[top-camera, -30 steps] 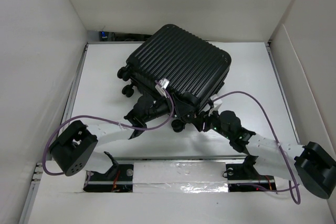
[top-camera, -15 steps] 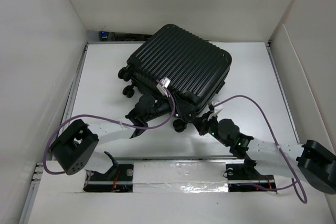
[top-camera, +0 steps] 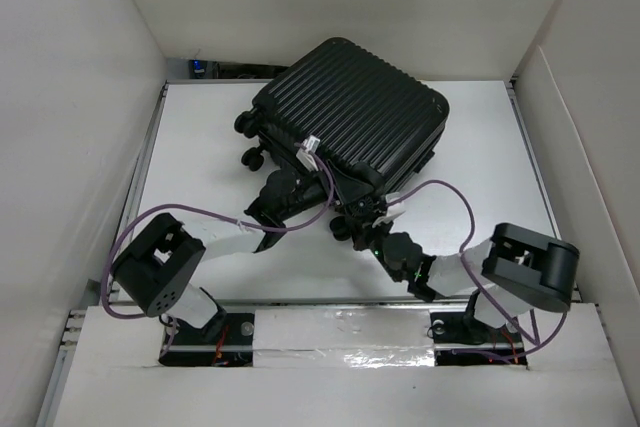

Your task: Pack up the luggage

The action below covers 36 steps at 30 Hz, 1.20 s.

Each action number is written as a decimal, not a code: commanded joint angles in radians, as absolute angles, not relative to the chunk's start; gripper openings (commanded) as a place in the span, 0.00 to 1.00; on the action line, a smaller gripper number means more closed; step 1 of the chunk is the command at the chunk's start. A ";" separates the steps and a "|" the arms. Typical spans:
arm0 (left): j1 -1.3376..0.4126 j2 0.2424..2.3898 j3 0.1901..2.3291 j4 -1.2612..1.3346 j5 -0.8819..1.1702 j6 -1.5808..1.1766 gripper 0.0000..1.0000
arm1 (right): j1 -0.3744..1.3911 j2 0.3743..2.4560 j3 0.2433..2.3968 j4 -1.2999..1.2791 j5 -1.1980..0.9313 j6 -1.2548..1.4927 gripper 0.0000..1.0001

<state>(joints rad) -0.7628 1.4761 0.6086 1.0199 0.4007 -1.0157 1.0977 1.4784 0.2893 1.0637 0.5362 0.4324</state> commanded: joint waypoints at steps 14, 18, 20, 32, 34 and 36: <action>-0.913 1.367 0.558 1.503 0.399 -1.207 0.00 | 1.206 1.790 0.540 1.812 0.540 0.411 0.00; -0.982 1.391 0.587 1.551 0.367 -1.218 0.00 | 1.164 1.879 0.716 1.810 0.463 0.405 0.00; -0.992 1.397 0.592 1.542 0.350 -1.207 0.00 | 1.164 1.902 0.779 1.810 0.431 0.422 0.03; -0.910 1.211 0.494 1.241 0.311 -1.060 0.59 | 1.253 1.655 0.305 1.786 0.532 0.498 0.79; -0.885 1.127 0.495 1.058 0.273 -1.004 0.70 | 1.262 1.609 0.240 1.653 0.494 0.550 0.84; -0.855 1.068 0.514 0.929 0.197 -0.907 0.84 | 1.287 1.530 0.227 1.442 0.466 0.598 0.87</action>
